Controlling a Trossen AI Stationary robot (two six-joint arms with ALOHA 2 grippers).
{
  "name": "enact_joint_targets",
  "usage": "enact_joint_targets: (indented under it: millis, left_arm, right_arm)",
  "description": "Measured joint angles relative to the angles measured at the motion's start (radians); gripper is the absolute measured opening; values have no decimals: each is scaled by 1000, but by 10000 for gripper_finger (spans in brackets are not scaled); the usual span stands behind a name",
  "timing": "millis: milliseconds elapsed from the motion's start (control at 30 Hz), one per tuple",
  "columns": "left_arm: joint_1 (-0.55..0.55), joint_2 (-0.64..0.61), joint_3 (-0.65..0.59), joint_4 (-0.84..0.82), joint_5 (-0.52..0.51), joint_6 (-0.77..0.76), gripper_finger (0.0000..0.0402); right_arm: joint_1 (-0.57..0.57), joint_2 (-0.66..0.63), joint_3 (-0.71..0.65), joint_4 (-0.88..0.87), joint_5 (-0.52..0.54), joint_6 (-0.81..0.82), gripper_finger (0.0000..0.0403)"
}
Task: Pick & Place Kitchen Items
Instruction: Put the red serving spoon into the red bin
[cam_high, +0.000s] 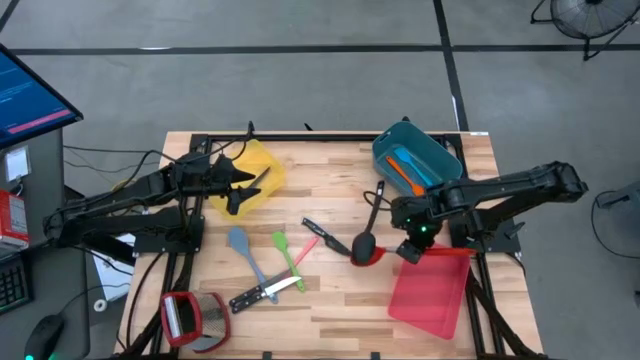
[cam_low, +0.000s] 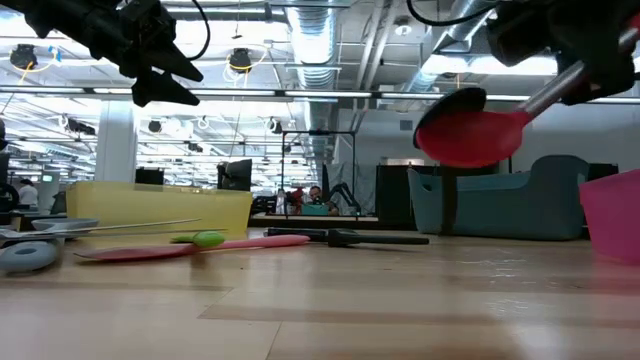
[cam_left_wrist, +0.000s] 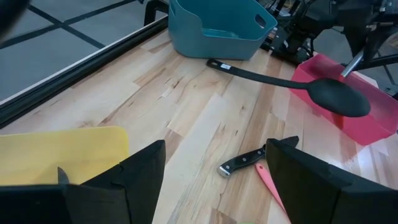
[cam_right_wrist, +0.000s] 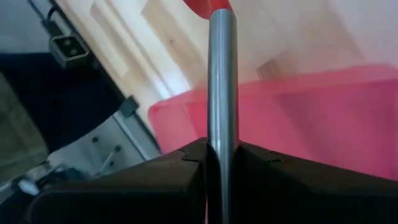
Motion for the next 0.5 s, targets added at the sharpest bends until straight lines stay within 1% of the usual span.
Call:
enact_joint_targets:
  millis: [267, 333, 500]
  left_arm:
    - [0, 0, 0, 0, 0, 0, 257]
    - [0, 0, 0, 0, 0, 0, 257]
    - [0, 0, 0, 0, 0, 0, 257]
  right_arm:
    - [18, 0, 0, -7, -205, 17, 39]
    - [31, 0, 0, -27, -226, 22, 39]
    - [82, 0, 0, -93, -240, 32, 39]
